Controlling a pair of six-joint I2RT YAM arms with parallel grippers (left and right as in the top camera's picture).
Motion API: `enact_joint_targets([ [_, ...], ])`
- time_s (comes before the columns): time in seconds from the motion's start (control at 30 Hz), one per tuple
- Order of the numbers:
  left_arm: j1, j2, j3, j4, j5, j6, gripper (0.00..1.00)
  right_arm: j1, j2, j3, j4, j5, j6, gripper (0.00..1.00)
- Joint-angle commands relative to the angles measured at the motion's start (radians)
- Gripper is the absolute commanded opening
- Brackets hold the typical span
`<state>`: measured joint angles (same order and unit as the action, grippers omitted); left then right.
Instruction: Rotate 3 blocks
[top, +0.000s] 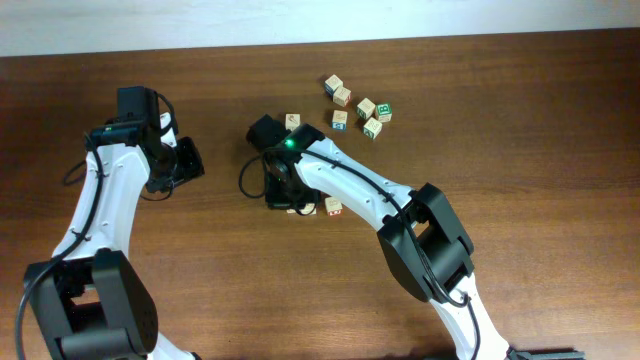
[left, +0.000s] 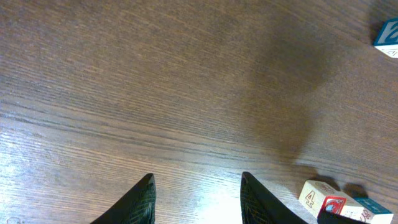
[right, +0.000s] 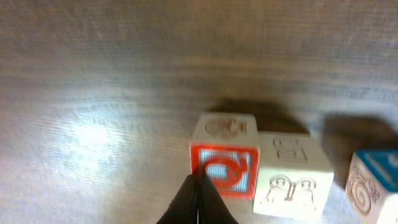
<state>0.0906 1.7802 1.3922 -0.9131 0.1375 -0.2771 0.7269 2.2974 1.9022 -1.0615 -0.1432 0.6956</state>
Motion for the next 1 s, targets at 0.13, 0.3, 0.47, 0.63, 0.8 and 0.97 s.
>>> enact_joint_targets([
  [0.13,-0.004,-0.015,0.016,-0.009,-0.004,0.001,0.41,-0.007,0.013,-0.004,-0.058,-0.012,-0.052,0.05],
  [0.3,-0.004,-0.015,0.016,-0.009,-0.004,0.001,0.41,-0.021,-0.011,0.081,-0.079,-0.01,-0.126,0.1],
  [0.47,-0.004,-0.015,0.016,-0.009,-0.004,0.001,0.41,-0.044,-0.013,0.2,-0.147,-0.004,-0.193,0.12],
  [0.63,-0.004,-0.015,0.016,-0.008,-0.004,0.001,0.41,-0.062,-0.008,0.2,-0.069,0.079,-0.298,0.11],
  [0.8,-0.004,-0.015,0.016,-0.008,-0.004,0.001,0.34,-0.06,0.024,0.17,0.011,0.1,-0.348,0.05],
  [0.97,-0.004,-0.015,0.016,-0.008,-0.004,0.001,0.21,-0.06,0.066,0.17,0.038,0.103,-0.348,0.05],
])
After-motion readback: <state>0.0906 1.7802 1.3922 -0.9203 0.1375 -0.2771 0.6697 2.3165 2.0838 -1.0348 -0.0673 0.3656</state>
